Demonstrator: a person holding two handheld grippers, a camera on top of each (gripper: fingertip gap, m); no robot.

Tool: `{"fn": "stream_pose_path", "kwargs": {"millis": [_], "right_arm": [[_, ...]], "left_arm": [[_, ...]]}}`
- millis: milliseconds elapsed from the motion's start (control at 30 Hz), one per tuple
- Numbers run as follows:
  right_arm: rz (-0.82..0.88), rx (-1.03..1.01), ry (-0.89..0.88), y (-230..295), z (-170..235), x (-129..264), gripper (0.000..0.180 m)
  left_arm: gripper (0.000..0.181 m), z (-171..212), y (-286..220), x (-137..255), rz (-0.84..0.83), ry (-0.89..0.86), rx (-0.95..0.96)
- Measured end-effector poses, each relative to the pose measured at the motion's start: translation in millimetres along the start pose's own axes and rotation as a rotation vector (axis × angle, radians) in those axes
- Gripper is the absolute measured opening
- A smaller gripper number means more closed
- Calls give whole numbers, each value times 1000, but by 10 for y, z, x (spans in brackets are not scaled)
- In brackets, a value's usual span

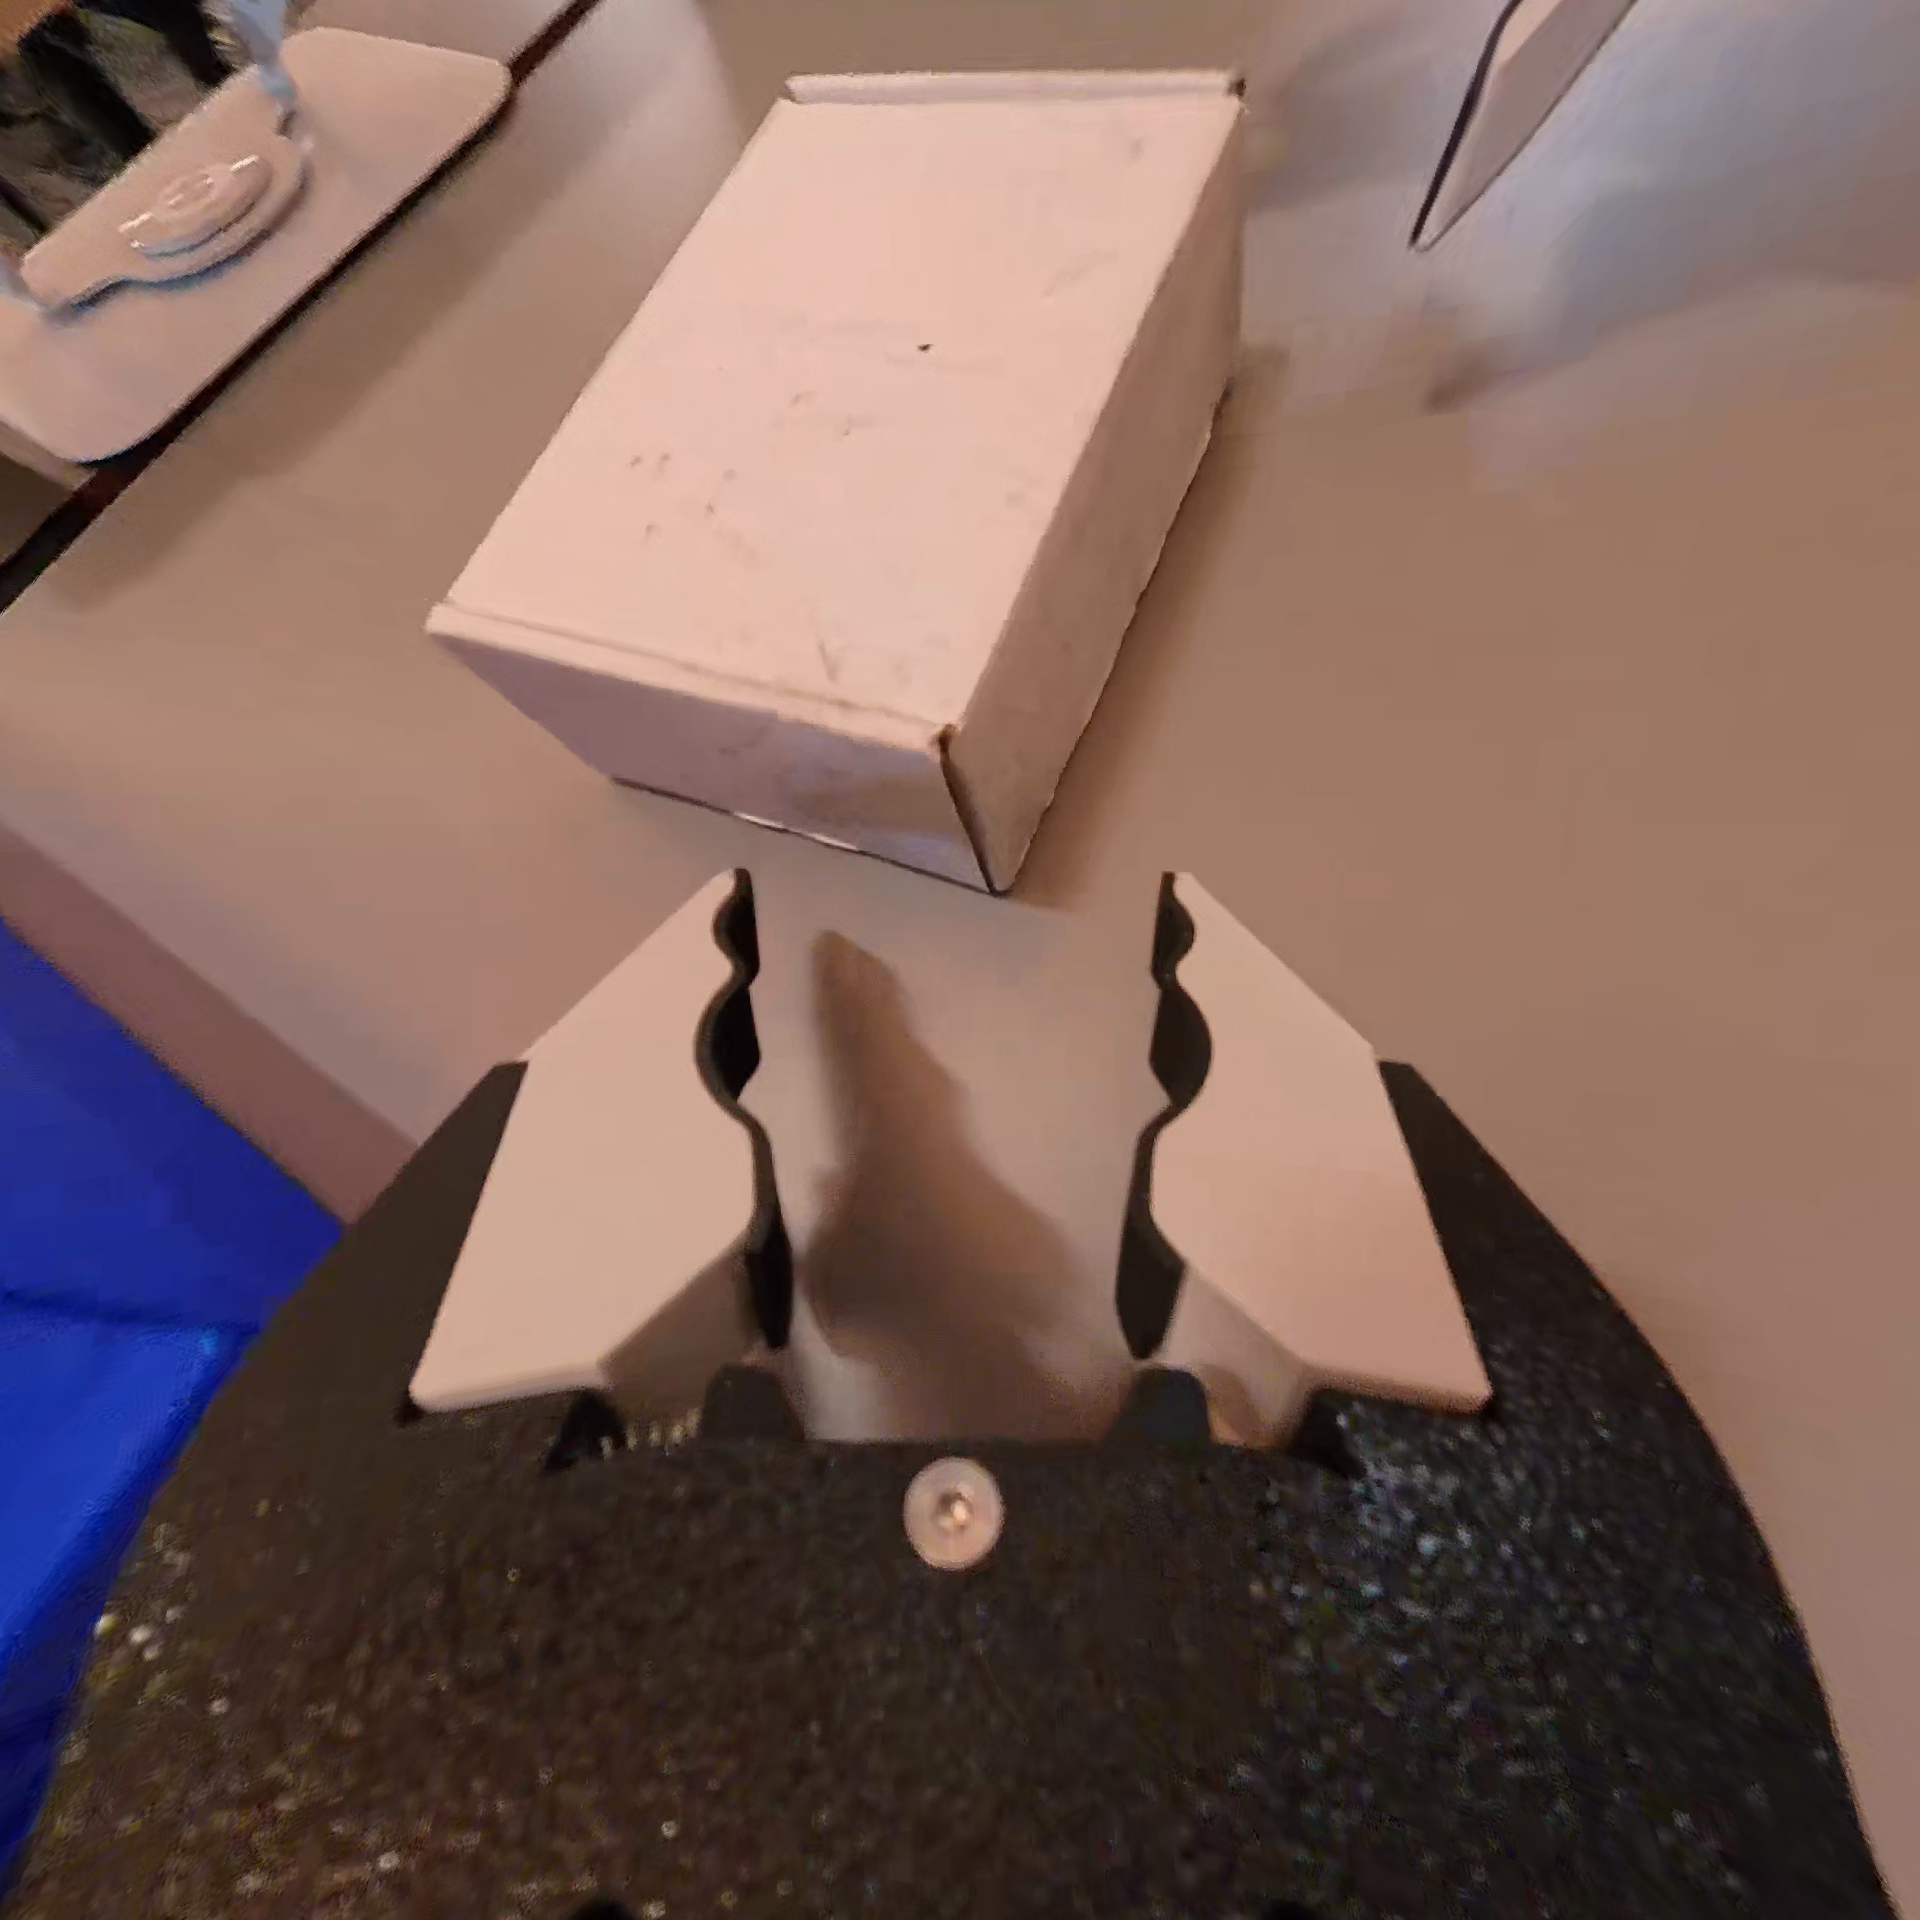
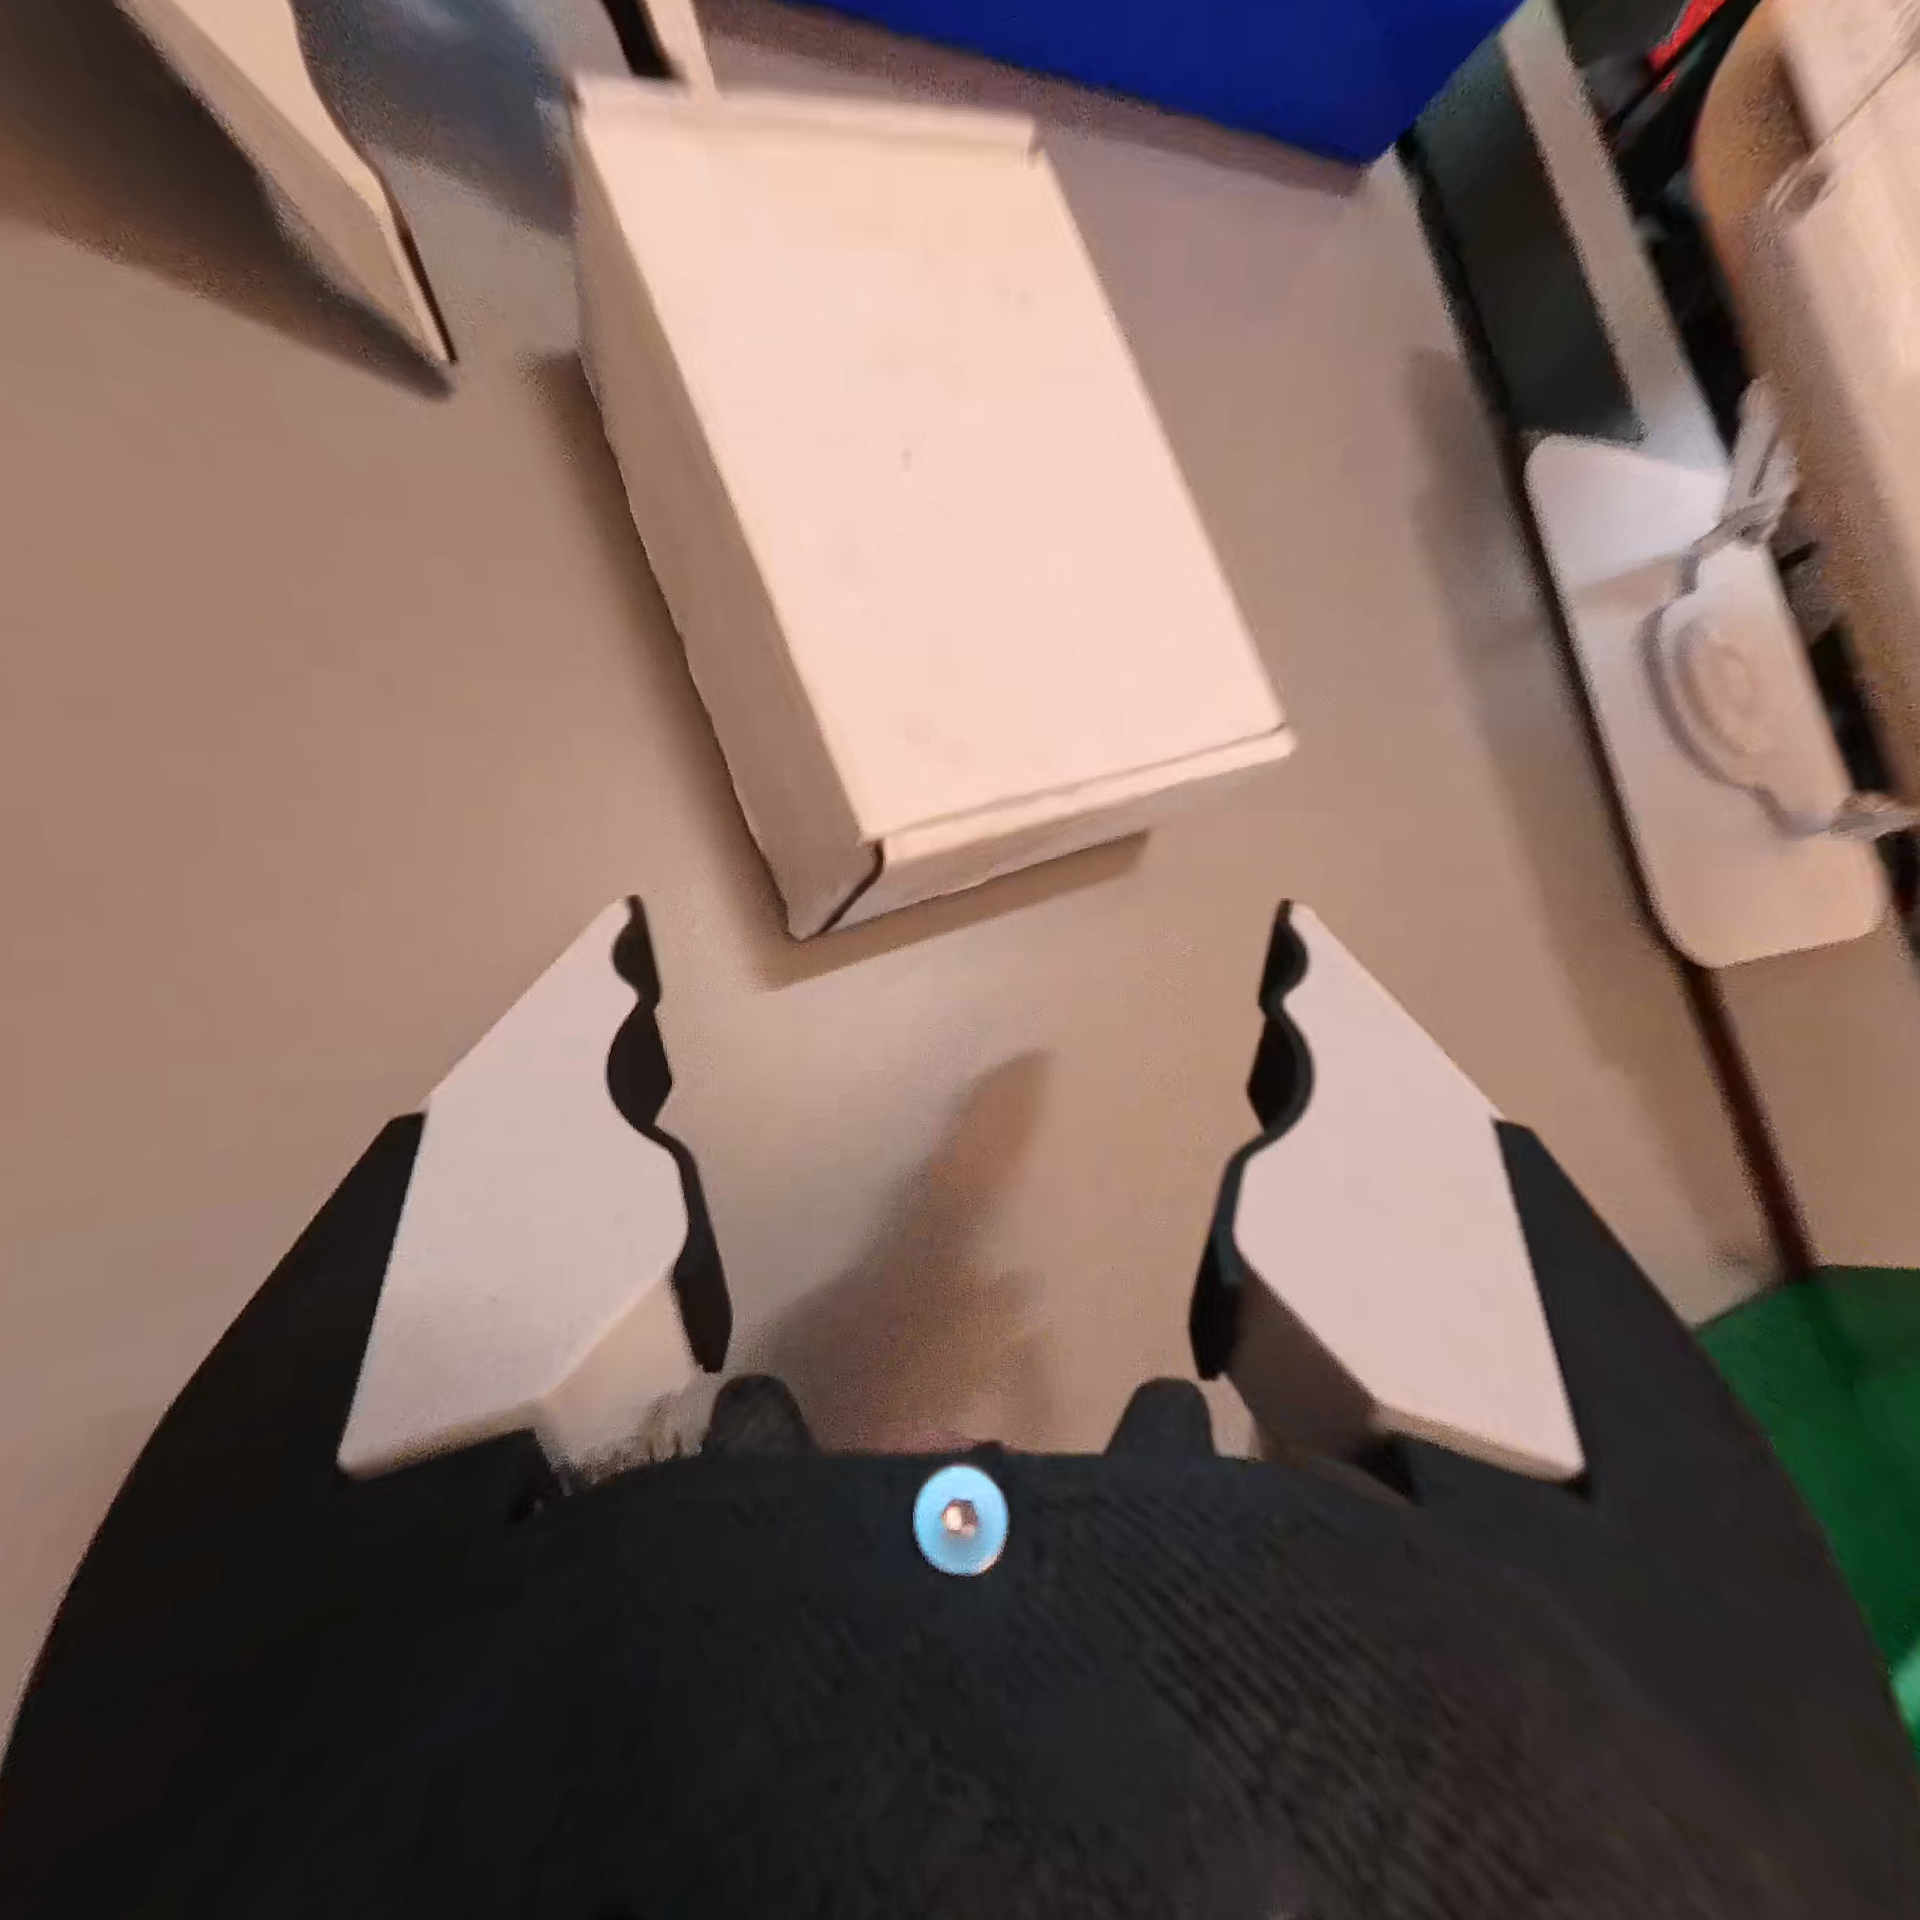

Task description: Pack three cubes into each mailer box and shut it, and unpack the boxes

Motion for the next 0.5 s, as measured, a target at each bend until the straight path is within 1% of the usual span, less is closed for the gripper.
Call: {"fn": "stream_pose_path", "kwargs": {"millis": [67,100,133,233,300,333,400,433,500], "right_arm": [[11,48,-8,-173,-244,108,118],[-9,60,10,-241,-368,97,124],[-69,83,40,-259,-471,38,131],[-229,163,142,-287,-646,-321,131],[-326,173,225,-289,-679,-558,122],[-351,181,253,-304,-698,-651,116],[-405,175,266,-300,-764,-785,126],[-434,170,265,-281,-803,-832,125],[-486,192,296,-231,-814,-900,125]], "left_arm": [[81,-5,-36,103,-16,-43,64],[86,-13,-61,140,-14,-55,103],[89,-22,-84,169,-12,-60,144],[100,-11,-177,208,15,-48,243],[111,23,-254,214,42,-54,269],[111,46,-279,223,48,-62,278],[112,39,-287,270,45,-93,299],[112,12,-292,291,56,-123,311],[112,6,-281,294,84,-128,345]]}}
Point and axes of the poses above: each gripper's, where its closed fingertips meet, x back along the fingers, z out of its underside, y = z × x across the jaws, the point moved 4 cm from there along x, back along the fingers, and after that the axes turned 13 degrees about x, right-handed, at the moved point
